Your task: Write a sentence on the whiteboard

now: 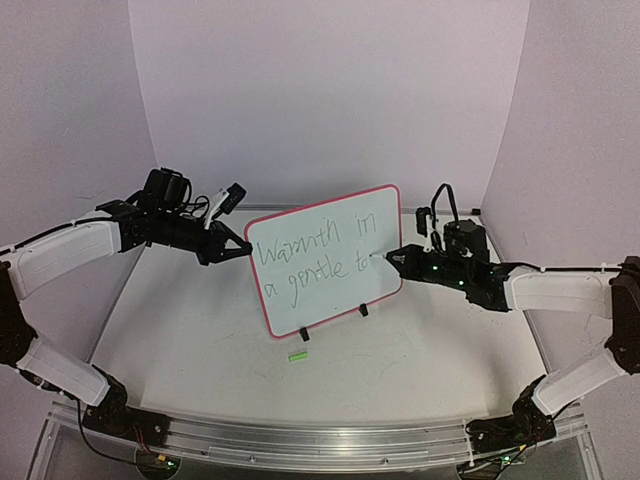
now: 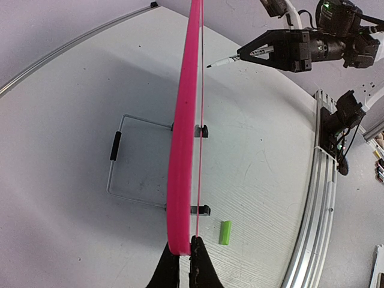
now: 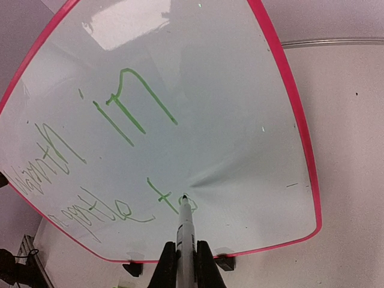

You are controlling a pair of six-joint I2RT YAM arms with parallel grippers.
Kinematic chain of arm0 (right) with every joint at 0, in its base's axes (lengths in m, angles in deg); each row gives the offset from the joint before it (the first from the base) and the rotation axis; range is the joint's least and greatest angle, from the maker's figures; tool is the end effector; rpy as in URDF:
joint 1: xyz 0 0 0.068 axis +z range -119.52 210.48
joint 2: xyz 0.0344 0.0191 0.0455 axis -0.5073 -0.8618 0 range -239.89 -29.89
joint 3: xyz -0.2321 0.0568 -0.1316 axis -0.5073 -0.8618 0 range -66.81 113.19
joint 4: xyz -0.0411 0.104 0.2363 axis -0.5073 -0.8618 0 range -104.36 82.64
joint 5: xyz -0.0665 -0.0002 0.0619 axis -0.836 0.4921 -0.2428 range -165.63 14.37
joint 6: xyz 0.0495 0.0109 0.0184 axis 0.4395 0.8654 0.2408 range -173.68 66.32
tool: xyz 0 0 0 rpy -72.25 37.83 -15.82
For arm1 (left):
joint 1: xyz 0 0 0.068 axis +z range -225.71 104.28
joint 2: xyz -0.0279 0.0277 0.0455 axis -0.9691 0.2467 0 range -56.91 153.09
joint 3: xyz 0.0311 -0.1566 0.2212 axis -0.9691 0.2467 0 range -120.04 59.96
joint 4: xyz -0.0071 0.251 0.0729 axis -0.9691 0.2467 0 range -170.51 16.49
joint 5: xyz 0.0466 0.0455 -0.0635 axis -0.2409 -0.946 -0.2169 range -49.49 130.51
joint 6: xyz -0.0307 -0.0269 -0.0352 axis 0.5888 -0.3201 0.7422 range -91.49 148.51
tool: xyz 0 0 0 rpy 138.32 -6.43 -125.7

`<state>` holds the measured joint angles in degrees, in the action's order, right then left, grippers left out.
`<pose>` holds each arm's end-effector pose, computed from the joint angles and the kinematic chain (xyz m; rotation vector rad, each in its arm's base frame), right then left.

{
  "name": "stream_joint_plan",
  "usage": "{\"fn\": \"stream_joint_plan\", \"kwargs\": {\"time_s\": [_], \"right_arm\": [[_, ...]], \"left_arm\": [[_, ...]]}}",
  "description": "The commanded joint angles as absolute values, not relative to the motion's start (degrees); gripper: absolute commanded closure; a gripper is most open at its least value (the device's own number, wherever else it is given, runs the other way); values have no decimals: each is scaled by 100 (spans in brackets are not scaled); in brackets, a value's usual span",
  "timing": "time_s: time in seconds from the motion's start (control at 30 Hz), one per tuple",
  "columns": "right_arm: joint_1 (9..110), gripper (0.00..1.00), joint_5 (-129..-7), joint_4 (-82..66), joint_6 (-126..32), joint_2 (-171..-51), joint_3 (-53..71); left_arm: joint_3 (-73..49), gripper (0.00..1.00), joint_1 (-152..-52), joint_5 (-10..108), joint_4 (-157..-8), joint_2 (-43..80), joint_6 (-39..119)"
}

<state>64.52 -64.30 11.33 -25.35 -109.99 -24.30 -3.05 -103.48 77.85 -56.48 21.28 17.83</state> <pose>0.2515 0.1783 0.2364 -0.2410 1.9895 0.9091 0.2531 -0.1577 0.3009 1.0611 1.9682 -0.8933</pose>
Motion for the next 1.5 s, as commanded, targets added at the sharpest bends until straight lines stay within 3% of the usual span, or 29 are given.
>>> {"fn": "stream_joint_plan", "kwargs": {"time_s": [0.0, 1.47], "right_arm": [[6432, 100, -6464, 1301, -2596, -11141, -2165], [6432, 100, -7137, 1031, -2495, -11150, -2076]], "left_arm": [[-250, 100, -10472, 7495, -5002, 2421, 1505], [-246, 100, -10472, 7487, -4993, 2412, 1506]]}}
